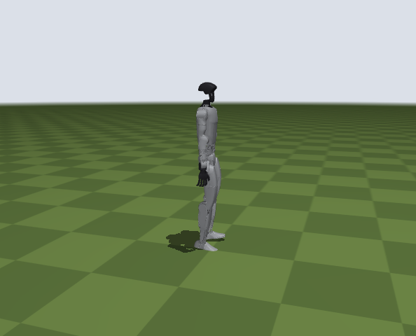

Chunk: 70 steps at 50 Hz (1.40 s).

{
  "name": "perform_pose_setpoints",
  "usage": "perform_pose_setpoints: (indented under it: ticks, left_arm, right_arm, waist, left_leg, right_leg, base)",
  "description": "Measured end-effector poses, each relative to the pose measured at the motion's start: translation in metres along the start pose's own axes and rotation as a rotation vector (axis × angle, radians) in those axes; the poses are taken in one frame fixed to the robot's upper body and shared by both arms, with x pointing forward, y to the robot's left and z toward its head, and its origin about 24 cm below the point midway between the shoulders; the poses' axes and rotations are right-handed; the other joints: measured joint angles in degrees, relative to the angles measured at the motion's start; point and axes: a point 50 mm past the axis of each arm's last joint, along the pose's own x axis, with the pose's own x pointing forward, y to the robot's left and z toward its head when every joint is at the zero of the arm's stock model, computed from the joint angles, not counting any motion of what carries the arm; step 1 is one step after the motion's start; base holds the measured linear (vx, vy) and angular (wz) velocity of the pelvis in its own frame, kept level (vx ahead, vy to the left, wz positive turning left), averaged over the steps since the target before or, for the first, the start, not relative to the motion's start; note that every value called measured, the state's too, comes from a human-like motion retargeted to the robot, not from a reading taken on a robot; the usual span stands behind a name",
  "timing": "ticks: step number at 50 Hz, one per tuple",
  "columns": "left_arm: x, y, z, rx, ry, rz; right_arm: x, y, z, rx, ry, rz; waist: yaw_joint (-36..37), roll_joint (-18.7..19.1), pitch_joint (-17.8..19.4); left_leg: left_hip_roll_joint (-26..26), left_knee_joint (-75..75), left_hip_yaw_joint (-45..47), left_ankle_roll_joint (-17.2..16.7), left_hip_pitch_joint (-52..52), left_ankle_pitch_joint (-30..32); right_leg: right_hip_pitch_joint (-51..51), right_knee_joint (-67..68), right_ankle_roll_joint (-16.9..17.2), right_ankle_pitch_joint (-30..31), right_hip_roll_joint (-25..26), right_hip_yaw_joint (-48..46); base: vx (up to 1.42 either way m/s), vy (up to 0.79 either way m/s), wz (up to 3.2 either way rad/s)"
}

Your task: Upper body actions

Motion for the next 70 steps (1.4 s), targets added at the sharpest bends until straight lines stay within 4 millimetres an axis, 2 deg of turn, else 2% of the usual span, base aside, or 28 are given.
perform_pose_setpoints:
  ticks: [25,70]
  left_arm:
    - [0.0,-0.0013,0.0043,0.004,-0.013,-0.002]
    - [0.0002,-0.003,0.0003,0.01,0.002,-0.006]
  right_arm:
    - [0.0003,0.0019,0.0063,-0.015,-0.02,0.011]
    - [0.0001,0.0034,0.0014,-0.015,0.002,0.011]
  waist:
    - [-0.38,0.15,-0.65]
    - [-0.52,1.22,-0.69]
  left_leg:
    - [0.16,0.07,-0.02,-0.09,-0.15,0.2]
    - [-0.27,0.28,-0.28,0.03,-0.52,0.69]
  right_leg:
    - [-0.02,-0.03,-0.19,-0.07,0.21,0.12]
    - [-0.24,0.09,-0.37,0.03,-0.14,0.06]
  base:
    - [0.0,0.0,0.0]
    - [0.0,0.0,0.0]
